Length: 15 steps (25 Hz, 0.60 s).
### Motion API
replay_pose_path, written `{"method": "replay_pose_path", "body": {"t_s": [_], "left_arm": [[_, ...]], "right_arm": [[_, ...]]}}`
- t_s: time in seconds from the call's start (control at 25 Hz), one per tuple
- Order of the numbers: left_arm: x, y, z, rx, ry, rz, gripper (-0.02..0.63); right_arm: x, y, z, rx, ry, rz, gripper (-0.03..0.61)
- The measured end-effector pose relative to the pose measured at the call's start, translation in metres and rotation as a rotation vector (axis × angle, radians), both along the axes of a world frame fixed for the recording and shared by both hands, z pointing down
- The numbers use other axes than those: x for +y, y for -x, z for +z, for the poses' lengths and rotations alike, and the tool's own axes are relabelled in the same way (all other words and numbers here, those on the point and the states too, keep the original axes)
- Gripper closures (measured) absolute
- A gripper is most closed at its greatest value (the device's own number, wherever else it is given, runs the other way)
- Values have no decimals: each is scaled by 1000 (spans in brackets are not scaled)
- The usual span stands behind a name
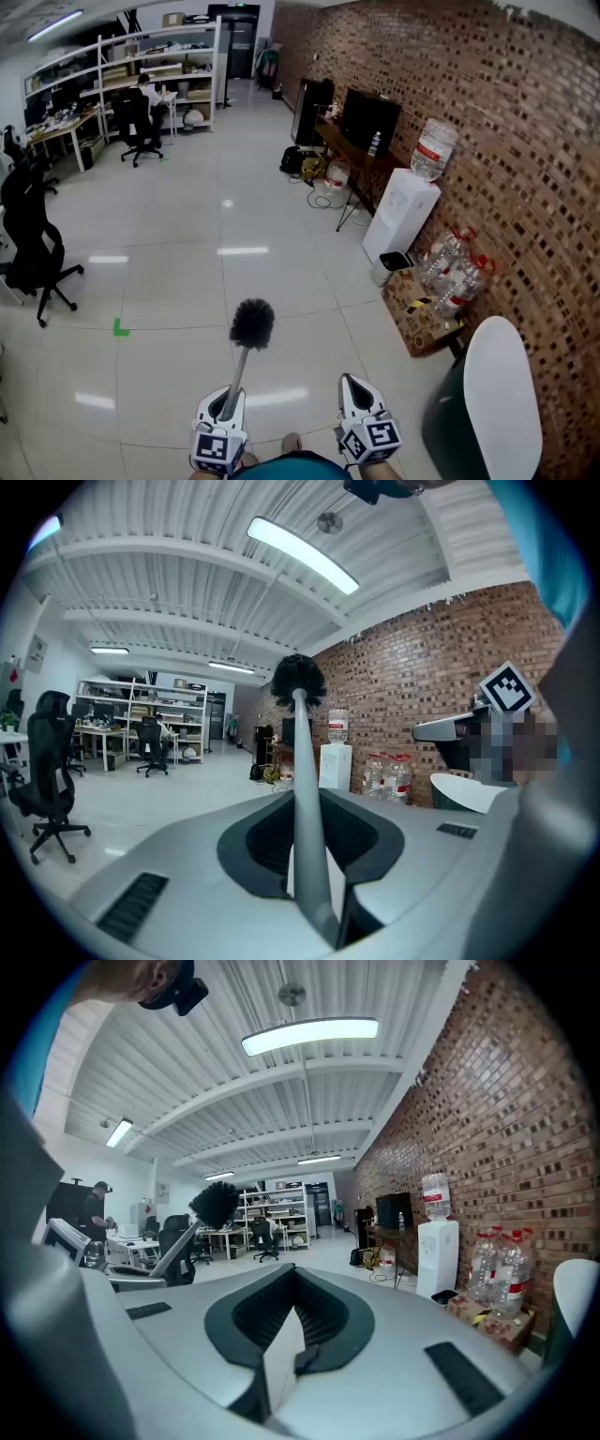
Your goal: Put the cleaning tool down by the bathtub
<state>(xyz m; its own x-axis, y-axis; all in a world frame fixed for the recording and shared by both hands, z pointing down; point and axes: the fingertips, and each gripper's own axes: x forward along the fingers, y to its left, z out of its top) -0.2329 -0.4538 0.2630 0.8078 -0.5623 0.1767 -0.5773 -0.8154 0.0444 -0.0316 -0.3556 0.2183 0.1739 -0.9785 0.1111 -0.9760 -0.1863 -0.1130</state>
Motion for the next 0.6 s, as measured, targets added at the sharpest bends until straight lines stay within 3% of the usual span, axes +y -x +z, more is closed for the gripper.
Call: {"method": "replay_pose_path", "body": {"t_s": [0.32,0.6], "left_arm": [[37,-11,2,4,15,112,549],[87,-76,-7,1,-3,153,549]], "right_arm": [[48,2,-6,26,5,72,562],[96,-51,-2,-1,-17,86,562]]}}
